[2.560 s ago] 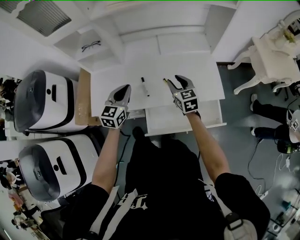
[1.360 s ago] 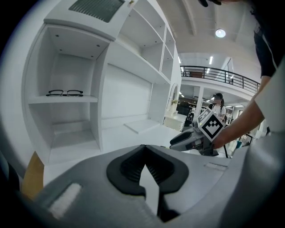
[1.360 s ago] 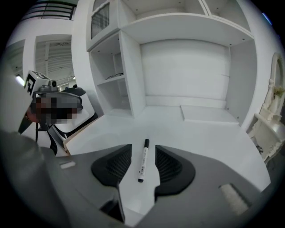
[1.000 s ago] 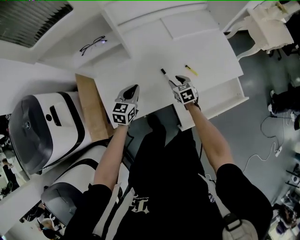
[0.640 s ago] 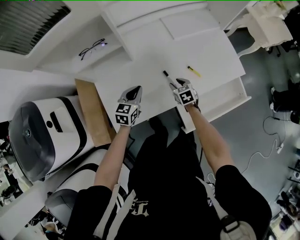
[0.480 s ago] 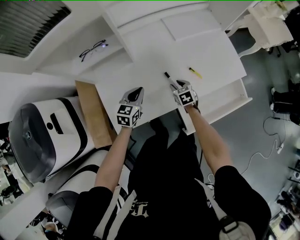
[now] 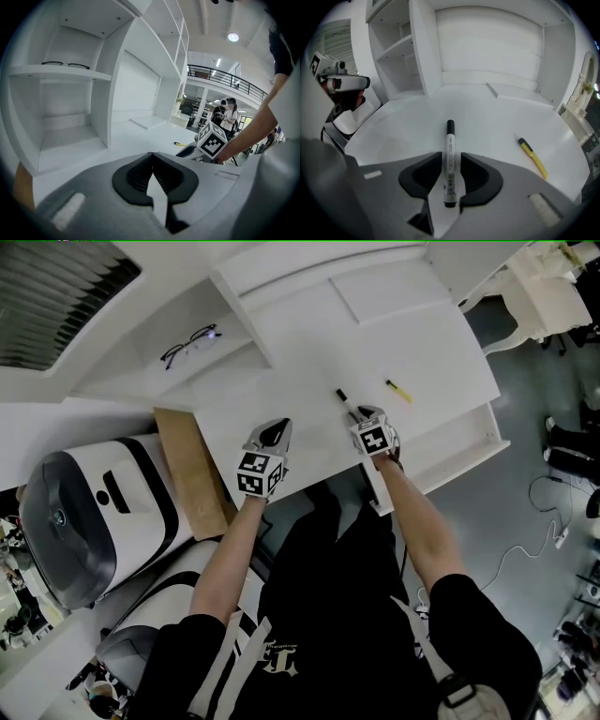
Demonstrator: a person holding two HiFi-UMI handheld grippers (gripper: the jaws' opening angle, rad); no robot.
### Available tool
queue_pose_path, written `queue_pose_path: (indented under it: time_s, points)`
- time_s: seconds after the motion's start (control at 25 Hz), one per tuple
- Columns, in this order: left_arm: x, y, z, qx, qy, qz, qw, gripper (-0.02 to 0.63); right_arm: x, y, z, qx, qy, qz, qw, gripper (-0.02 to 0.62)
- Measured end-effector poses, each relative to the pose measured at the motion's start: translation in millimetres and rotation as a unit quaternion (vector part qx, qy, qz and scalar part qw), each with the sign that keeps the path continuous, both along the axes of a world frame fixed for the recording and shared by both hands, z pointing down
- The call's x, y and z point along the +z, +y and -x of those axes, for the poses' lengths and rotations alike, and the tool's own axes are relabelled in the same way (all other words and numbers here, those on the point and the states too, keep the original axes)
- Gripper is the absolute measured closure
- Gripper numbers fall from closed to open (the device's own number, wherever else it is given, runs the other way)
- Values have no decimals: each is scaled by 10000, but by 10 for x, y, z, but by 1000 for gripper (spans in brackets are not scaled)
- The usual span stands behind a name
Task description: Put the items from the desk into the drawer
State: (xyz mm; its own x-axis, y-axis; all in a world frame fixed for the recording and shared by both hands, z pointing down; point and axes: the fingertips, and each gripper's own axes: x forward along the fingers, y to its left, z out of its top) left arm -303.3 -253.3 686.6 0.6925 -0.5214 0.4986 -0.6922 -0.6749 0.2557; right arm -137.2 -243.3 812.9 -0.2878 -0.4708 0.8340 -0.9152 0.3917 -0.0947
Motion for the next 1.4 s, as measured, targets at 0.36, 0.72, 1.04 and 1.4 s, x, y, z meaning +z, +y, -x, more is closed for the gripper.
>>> queue_pose_path:
  time_s: [0.36,0.72,1.04,1.4]
  points:
    - [-48,-107,-24,-4,-12,-21,10000,601,18,-8,2,-72,24,15,10000,525]
    - [-192,-216,-146,-77,38,-116,9999,601,-221,-106,-211,35,62,-100,9999,525]
    - [-488,-289,-422,-115,127,-351,9992,601,-659,-227,-444,19,-101,-522,9986,525]
    - [-950,-349,-822,-177,283,-698,9970,601,-1513,-493,-879,71,-246,-1395,9899,525]
